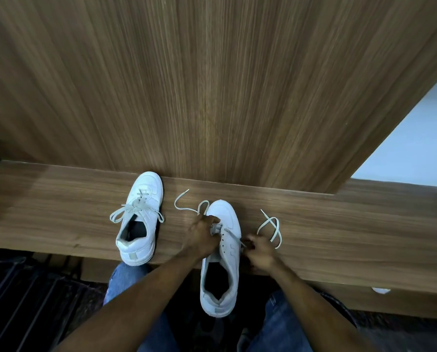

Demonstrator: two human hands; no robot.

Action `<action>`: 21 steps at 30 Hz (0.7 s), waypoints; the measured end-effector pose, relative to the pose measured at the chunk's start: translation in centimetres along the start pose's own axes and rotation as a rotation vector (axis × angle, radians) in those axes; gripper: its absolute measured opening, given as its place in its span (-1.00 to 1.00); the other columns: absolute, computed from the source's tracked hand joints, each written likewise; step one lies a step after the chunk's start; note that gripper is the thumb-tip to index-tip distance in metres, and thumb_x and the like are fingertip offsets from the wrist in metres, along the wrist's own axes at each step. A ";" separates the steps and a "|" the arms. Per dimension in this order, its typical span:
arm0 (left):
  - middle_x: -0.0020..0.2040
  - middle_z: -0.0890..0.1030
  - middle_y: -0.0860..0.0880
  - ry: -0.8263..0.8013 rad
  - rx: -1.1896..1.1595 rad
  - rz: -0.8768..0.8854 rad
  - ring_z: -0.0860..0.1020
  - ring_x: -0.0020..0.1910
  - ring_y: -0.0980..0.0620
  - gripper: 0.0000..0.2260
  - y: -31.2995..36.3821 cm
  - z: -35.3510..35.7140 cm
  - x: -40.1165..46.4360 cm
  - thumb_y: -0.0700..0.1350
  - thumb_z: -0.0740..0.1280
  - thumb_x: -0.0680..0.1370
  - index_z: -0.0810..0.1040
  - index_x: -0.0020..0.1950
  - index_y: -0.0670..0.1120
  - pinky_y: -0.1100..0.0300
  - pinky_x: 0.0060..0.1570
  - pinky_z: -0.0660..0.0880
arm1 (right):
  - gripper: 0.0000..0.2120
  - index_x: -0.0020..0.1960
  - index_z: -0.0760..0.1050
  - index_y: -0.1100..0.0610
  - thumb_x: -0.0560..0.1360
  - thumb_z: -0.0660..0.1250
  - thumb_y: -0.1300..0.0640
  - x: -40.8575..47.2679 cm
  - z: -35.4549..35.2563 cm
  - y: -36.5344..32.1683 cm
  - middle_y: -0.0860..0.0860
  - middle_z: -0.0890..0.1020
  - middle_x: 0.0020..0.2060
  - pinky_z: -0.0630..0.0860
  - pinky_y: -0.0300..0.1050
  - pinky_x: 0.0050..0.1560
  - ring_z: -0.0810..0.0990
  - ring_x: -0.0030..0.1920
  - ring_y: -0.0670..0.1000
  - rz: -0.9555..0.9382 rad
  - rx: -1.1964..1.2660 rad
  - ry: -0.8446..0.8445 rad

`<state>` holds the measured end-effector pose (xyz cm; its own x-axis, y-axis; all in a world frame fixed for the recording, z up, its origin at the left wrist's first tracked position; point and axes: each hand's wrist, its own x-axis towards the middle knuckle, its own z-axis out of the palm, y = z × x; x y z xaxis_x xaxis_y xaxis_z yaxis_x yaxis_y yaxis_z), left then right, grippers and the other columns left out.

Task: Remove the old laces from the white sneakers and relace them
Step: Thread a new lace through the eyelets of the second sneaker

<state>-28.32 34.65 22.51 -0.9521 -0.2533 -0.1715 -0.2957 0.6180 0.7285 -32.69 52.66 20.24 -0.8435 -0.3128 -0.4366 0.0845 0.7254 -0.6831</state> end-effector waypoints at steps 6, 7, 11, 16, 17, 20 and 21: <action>-0.06 0.58 0.07 0.017 0.021 0.138 0.57 -0.05 0.16 -0.95 2.4 -1.7 0.1 -0.08 0.45 0.43 0.66 -0.13 0.05 0.13 -0.03 0.50 | -0.82 0.11 0.57 0.17 0.51 0.35 0.28 -1.4 -5.7 -6.4 0.08 0.63 -0.35 0.35 -0.27 -0.55 0.39 -0.57 -0.07 0.020 0.642 0.002; -0.14 0.59 0.09 -0.074 -0.061 0.170 0.55 -0.17 0.25 -0.97 3.1 -1.6 0.2 -0.09 0.46 0.45 0.67 -0.13 0.03 0.18 -0.09 0.48 | -0.81 0.11 0.57 0.15 0.51 0.35 0.28 -1.6 -6.8 -7.8 0.08 0.64 -0.34 0.36 -0.27 -0.53 0.42 -0.56 -0.06 -0.009 0.716 -0.022; -0.13 0.57 -0.03 -0.199 -0.374 0.219 0.51 -0.22 0.30 -0.87 6.0 -0.4 -0.2 -0.27 0.37 0.53 0.57 0.06 -0.13 0.46 -0.18 0.41 | -0.79 0.15 0.55 0.17 0.53 0.30 0.30 -2.3 -8.9 -12.1 0.09 0.68 -0.28 0.37 -0.30 -0.56 0.50 -0.53 -0.09 -0.078 0.841 -0.104; -0.25 0.54 -0.01 -0.221 -0.552 0.150 0.49 -0.34 0.36 -0.82 6.9 -0.7 0.0 -0.20 0.23 0.63 0.53 -0.15 -0.15 0.49 -0.26 0.39 | -0.82 0.12 0.54 0.21 0.55 0.26 0.33 -1.8 -10.1 -13.0 0.07 0.68 -0.34 0.44 -0.29 -0.55 0.53 -0.55 -0.09 -0.070 0.896 0.014; -0.28 0.55 -0.04 -0.209 -0.558 0.152 0.52 -0.35 0.31 -0.80 6.2 -1.3 0.2 -0.19 0.22 0.63 0.52 -0.18 -0.14 0.46 -0.28 0.40 | -0.83 0.09 0.55 0.20 0.55 0.25 0.34 -1.5 -10.6 -12.6 0.07 0.68 -0.36 0.46 -0.29 -0.54 0.53 -0.55 -0.09 -0.045 0.917 0.074; -0.31 0.54 -0.12 -0.115 -0.539 0.085 0.55 -0.40 0.17 -0.84 2.7 -3.9 1.4 -0.19 0.25 0.61 0.52 -0.14 -0.19 0.31 -0.30 0.47 | -0.83 0.00 0.54 0.12 0.55 0.22 0.33 -0.3 -11.7 -9.4 0.03 0.66 -0.42 0.49 -0.29 -0.53 0.52 -0.56 -0.13 0.089 0.935 0.248; -0.30 0.54 -0.12 -0.071 -0.516 0.055 0.54 -0.40 0.14 -0.85 1.3 -4.9 1.9 -0.18 0.27 0.60 0.53 -0.13 -0.21 0.27 -0.27 0.47 | -0.82 -0.04 0.52 0.09 0.56 0.21 0.32 -0.1 -11.8 -8.1 0.02 0.66 -0.42 0.51 -0.28 -0.53 0.52 -0.57 -0.14 0.146 0.911 0.283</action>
<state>-30.16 31.30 26.40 -0.9734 -0.1684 -0.1555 -0.1852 0.1776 0.9665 -39.58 53.99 32.73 -0.8787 -0.0114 -0.4772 0.4772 -0.0458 -0.8776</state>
